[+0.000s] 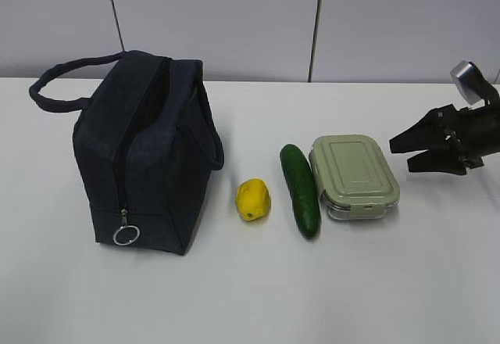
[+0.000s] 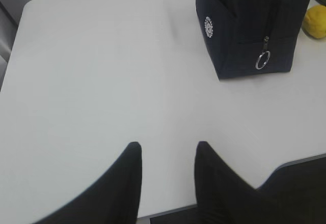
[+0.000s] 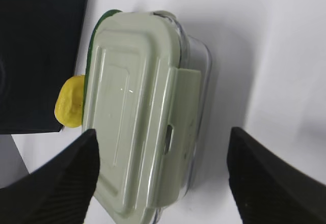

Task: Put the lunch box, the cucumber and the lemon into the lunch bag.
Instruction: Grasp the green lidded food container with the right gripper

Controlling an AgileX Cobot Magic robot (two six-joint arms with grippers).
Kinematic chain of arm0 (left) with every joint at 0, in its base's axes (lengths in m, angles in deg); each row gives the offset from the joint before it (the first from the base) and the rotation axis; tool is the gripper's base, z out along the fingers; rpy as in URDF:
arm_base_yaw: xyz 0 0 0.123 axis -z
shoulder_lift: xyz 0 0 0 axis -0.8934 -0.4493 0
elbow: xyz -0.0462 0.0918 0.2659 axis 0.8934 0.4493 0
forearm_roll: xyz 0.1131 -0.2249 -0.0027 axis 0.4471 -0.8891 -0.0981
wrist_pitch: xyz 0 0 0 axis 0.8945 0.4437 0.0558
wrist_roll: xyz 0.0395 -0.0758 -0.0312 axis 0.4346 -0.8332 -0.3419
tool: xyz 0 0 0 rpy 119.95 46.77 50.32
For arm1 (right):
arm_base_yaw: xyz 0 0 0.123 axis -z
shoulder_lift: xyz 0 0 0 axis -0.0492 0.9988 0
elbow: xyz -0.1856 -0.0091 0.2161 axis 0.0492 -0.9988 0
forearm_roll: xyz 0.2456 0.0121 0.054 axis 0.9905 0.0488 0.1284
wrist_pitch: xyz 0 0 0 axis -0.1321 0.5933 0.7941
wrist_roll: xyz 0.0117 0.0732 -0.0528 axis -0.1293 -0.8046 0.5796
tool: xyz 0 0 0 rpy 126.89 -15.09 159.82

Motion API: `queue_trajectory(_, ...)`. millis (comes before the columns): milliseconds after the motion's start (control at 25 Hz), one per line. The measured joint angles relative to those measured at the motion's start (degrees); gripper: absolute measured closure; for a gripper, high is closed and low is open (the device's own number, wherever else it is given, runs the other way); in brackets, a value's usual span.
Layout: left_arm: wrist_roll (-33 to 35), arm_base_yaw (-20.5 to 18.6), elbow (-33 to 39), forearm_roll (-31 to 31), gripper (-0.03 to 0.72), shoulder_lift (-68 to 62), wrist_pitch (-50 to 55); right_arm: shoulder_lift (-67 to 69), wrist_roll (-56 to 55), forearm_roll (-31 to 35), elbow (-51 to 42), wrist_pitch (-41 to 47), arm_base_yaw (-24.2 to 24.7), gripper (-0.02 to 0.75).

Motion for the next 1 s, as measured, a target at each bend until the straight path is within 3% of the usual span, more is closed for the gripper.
queue_trajectory(320, 0.00, 0.00, 0.00, 0.00, 0.449, 0.00, 0.00, 2.39, -0.61, -0.25, 0.68, -0.10, -3.61, 0.155)
queue_trajectory(1000, 0.00, 0.00, 0.00, 0.00, 0.449, 0.00, 0.00, 6.50, -1.33, 0.65, 3.68, -0.10, -4.13, 0.154)
